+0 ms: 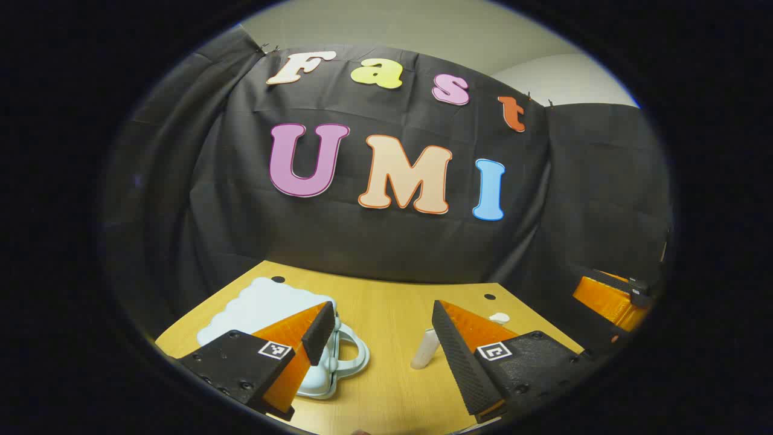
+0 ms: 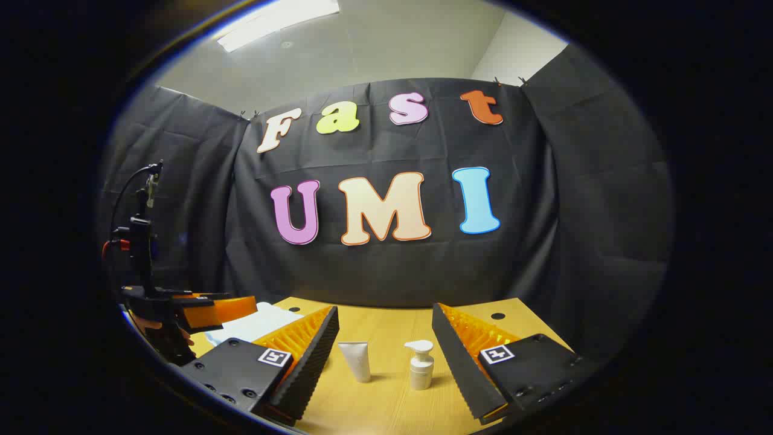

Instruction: First open the suitcase, pack the skin care products into it, and then close the suitcase.

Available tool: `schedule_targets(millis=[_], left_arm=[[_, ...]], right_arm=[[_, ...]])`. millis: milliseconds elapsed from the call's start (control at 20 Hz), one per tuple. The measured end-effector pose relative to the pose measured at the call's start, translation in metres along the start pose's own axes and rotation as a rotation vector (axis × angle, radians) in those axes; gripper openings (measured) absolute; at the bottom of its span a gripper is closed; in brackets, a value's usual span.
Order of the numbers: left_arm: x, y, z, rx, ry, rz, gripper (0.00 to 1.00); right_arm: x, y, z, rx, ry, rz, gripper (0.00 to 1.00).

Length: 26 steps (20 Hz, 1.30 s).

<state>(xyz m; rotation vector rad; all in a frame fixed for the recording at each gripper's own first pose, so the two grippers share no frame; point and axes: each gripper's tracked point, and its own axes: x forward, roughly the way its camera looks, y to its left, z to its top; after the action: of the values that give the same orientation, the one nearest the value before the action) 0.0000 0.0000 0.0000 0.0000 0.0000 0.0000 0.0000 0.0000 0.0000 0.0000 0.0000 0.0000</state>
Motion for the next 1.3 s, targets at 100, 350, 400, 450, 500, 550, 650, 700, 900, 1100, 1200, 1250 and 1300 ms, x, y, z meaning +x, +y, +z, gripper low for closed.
schedule_targets(millis=[100,350,400,450,500,550,650,700,900,1100,1200,1250,1300], left_arm=[[0.004,0.002,-0.003,-0.017,0.013,0.009,0.95],[0.008,0.002,-0.013,-0.041,0.048,0.012,0.95],[0.011,0.001,-0.016,-0.049,0.058,0.009,0.95],[0.015,0.001,-0.019,-0.056,0.073,0.007,0.95],[0.019,0.001,-0.022,-0.058,0.085,0.007,0.93],[0.023,0.003,-0.023,-0.059,0.093,0.01,0.95],[0.028,0.003,-0.024,-0.066,0.097,0.01,0.95],[0.032,0.002,-0.024,-0.073,0.097,0.008,0.95],[0.041,-0.002,-0.035,-0.092,0.126,-0.013,0.95],[0.065,-0.006,-0.049,-0.093,0.205,-0.044,0.95],[0.083,-0.002,-0.057,-0.088,0.26,-0.042,0.95],[0.092,0.0,-0.064,-0.08,0.304,-0.034,0.95],[0.102,0.004,-0.073,-0.072,0.357,-0.022,0.95]], right_arm=[[0.004,0.001,0.0,0.001,0.005,0.007,0.97],[0.008,0.0,-0.007,0.008,0.022,0.014,0.97],[0.008,-0.002,-0.009,0.011,0.026,0.014,0.97],[0.008,-0.002,-0.01,0.014,0.029,0.013,0.97],[0.009,-0.003,-0.011,0.016,0.028,0.01,0.97],[0.009,-0.004,-0.01,0.015,0.027,0.006,0.98],[0.01,-0.008,-0.012,0.009,0.036,-0.005,0.97],[0.012,-0.011,-0.015,0.007,0.043,-0.011,0.97],[0.019,-0.014,-0.012,0.031,0.043,-0.021,0.98],[0.025,-0.021,-0.009,0.027,0.026,-0.038,0.98],[0.027,-0.024,-0.012,0.028,0.027,-0.045,0.98],[0.028,-0.024,-0.015,0.038,0.034,-0.044,0.98],[0.03,-0.025,-0.019,0.05,0.04,-0.042,0.98]])
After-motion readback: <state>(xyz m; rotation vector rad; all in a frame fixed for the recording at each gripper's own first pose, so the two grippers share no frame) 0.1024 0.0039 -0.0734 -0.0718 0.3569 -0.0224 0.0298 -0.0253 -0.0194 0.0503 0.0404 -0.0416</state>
